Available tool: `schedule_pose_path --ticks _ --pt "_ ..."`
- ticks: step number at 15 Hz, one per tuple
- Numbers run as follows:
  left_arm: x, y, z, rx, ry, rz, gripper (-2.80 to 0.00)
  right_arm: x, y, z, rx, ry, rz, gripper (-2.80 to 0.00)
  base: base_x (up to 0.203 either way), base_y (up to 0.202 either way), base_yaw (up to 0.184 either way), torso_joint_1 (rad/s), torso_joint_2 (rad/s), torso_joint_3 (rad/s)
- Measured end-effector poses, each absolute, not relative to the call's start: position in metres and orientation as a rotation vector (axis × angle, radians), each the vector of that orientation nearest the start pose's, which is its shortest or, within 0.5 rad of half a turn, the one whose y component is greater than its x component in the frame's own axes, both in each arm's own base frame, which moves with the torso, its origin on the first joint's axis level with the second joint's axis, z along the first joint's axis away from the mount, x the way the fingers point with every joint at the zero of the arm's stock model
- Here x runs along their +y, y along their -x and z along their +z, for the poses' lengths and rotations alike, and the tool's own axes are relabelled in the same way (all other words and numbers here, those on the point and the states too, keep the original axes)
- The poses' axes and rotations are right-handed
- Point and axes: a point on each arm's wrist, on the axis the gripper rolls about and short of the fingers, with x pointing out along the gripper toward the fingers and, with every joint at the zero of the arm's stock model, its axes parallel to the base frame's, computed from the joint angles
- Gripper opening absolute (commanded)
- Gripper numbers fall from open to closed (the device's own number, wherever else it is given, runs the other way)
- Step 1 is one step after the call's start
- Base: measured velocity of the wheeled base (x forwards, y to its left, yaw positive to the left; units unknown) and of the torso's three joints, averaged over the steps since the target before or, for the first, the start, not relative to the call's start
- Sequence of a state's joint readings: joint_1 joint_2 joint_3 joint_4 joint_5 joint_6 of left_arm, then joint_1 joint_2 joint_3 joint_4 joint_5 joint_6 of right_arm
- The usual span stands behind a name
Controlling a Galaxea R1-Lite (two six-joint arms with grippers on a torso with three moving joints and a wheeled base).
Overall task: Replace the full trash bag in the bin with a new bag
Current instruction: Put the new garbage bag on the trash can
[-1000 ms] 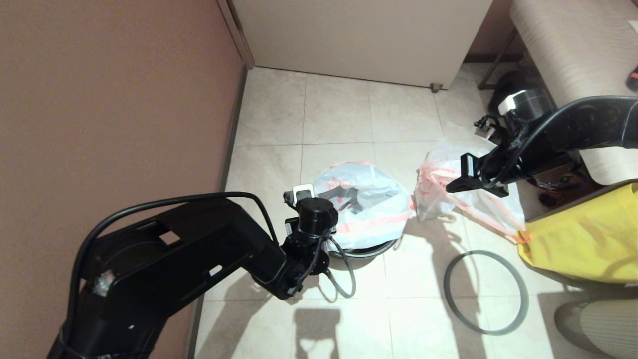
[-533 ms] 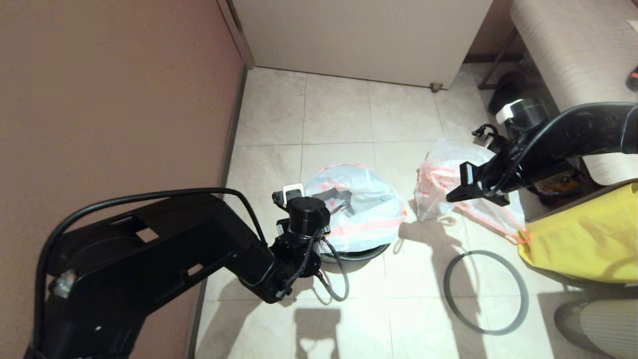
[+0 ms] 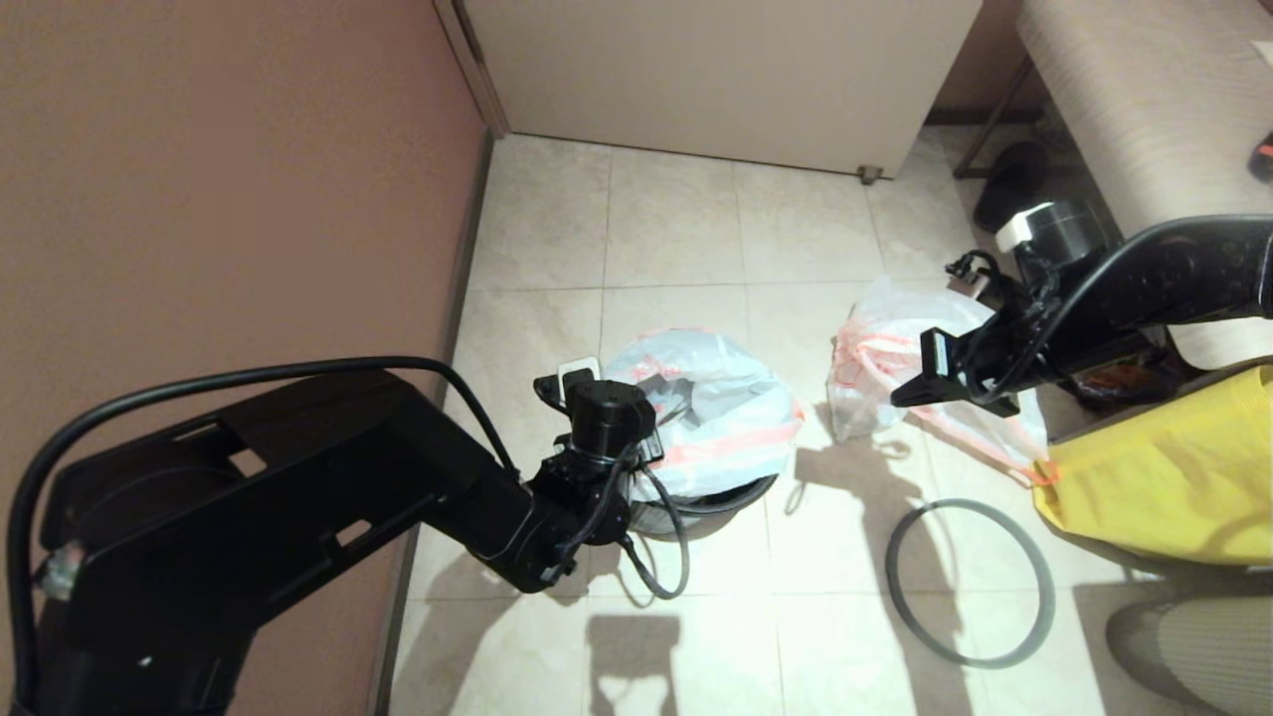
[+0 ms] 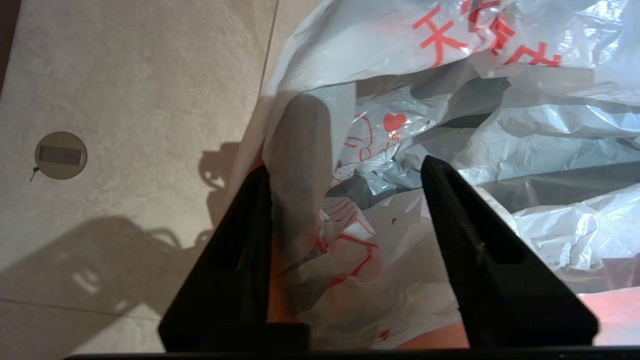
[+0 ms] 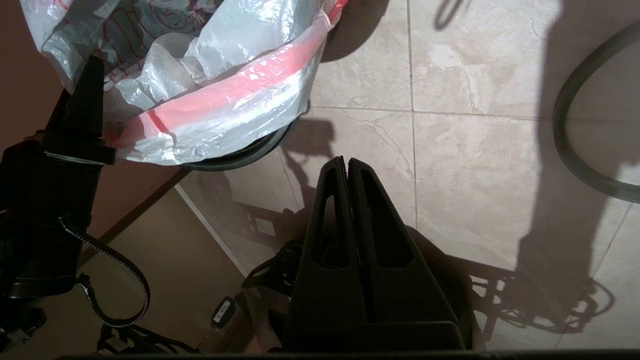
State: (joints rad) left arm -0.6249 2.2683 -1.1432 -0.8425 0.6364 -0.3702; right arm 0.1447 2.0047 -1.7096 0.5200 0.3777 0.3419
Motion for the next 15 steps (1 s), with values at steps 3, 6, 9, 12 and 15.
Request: schedule_pose_path --ticks 3,6,9,12,15 --pt "-0.238 -0.354 0.083 0.257 0.189 0.064 0.0 0.064 -0.375 0.221 0.901 -0.409 0.35 -2.8 0.0 0.0 0.0 0.0 0.0 0.0" --pt "-0.24 -0.332 0.092 0.378 0.142 0.026 0.0 0.068 -0.372 0.221 0.907 -0.403 0.358 -2.8 0.0 0.0 0.0 0.0 0.0 0.0" --pt "-0.237 -0.31 0.111 0.529 0.101 -0.024 0.0 0.069 -0.371 0.218 0.919 -0.402 0.357 -2.8 0.0 0.0 0.0 0.0 0.0 0.0" --pt "-0.228 -0.3 0.129 0.664 0.065 -0.025 0.0 0.072 -0.371 0.215 0.929 -0.4 0.361 -2.8 0.0 0.0 0.0 0.0 0.0 0.0" --pt "-0.214 -0.3 0.144 0.699 0.061 -0.014 -2.8 0.084 -0.369 0.208 0.959 -0.389 0.384 -2.8 0.0 0.0 0.0 0.0 0.0 0.0"
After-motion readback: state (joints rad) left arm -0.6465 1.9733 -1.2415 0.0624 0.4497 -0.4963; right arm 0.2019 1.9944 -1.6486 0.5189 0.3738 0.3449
